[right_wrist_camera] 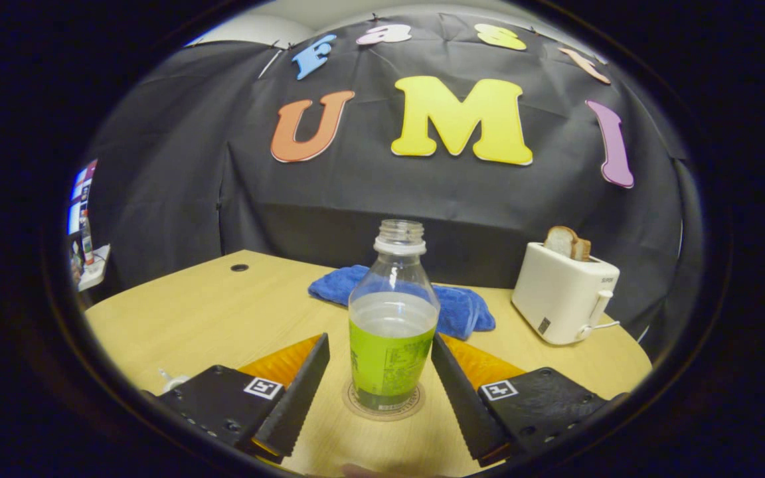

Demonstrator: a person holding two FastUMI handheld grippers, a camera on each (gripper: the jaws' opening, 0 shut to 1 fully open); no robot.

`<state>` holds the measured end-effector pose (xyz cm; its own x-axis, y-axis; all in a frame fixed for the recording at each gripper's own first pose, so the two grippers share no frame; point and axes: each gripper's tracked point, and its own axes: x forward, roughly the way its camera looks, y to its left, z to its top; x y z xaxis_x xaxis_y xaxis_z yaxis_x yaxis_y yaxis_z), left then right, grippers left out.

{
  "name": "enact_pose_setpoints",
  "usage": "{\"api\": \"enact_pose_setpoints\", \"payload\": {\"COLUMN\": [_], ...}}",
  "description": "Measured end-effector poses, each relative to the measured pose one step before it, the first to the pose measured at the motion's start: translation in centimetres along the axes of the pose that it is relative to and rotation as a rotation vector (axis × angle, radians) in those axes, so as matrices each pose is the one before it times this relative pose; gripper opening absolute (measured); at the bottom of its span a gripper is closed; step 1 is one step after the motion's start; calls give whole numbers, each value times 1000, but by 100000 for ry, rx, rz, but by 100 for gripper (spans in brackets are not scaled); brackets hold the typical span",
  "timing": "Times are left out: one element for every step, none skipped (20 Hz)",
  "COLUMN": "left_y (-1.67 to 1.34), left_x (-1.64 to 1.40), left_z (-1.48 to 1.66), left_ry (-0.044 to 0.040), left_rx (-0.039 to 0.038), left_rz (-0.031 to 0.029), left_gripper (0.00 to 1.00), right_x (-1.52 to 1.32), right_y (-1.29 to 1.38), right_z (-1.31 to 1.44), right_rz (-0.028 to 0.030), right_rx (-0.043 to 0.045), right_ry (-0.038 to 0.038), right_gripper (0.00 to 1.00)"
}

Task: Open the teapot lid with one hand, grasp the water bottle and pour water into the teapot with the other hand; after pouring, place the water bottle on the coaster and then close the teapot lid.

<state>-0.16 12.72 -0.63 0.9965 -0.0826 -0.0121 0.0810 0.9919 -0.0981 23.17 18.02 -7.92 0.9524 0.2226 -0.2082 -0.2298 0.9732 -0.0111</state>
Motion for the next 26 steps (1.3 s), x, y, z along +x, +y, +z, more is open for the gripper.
{"api": "enact_pose_setpoints", "payload": {"left_y": [-248,-448,-337,-302,-395,-192,-392,-543,-745,-544,-523,-387,-390,-322,-242,131,233,-43,-619,-730,-478,-169,-374,-248,-122,-86], "left_x": [-52,-52,30,-23,92,122,118,166,281,353,603,521,678,582,692,597,696,687,766,546,643,740,629,583,686,608], "left_z": [472,335,270,3,-74,-44,-51,69,141,46,18,-202,-418,-574,-534,-493,-660,-896,-1018,-1187,-765,-684,-843,-681,-518,-675], "left_ry": [-1864,-1333,-983,-218,-162,-166,128,-368,-994,-1442,-1283,-529,-210,597,181,2,72,621,1896,2181,835,665,1364,1028,842,925], "left_rx": [-965,-841,-250,404,752,342,-126,-268,318,647,733,-227,-667,-732,-184,735,628,-506,-2225,-2339,-1351,-624,521,594,648,312], "left_rz": [-102,-640,-615,-468,-528,-480,-719,-1260,-2111,-1923,-1888,-1801,-1289,-1051,-22,1081,1892,932,-1511,-1454,-618,-31,-215,187,639,210], "left_gripper": [4,1,4,4,4,4,4,4,4,4,4,4,4,4,4,4,4,4,4,4,4,4,4,4,4,4], "right_x": [-508,-556,-621,-635,-629,-772,-876,-1010,-1147,-1158,-1203,-1374,-1270,-1267,-1303,-1144,-930,-998,-896,-826,-782,-640,-513,-615,-424,-314], "right_y": [145,20,-126,-180,-284,-207,-278,-442,-556,-465,-489,-250,-308,-92,-229,-629,-781,-812,-818,-624,-545,-471,-400,-372,-230,-182], "right_z": [317,356,475,360,268,82,168,104,68,62,29,4,-65,-233,-86,-24,202,441,305,240,180,-106,18,77,32,-119], "right_rz": [1230,756,359,94,-101,57,-238,-1018,-1447,-807,-826,554,240,1673,1038,-771,-1825,-2236,-2092,-1236,-938,-187,384,418,733,598], "right_rx": [817,543,155,141,-101,45,114,-179,-588,263,-274,126,4,671,897,35,-516,-501,-972,-200,390,343,442,825,427,-277], "right_ry": [-635,-1000,-1381,-1465,-811,-856,-844,-1083,-828,-1414,-904,-1502,-782,-517,-464,-604,-1246,-2110,-1352,-1700,-683,-332,-253,-823,-808,-303], "right_gripper": [94,92,92,92,94,92,94,92,92,92,94,92,94,93,93,93,93,92,93,93,94,92,93,92,92,92]}}
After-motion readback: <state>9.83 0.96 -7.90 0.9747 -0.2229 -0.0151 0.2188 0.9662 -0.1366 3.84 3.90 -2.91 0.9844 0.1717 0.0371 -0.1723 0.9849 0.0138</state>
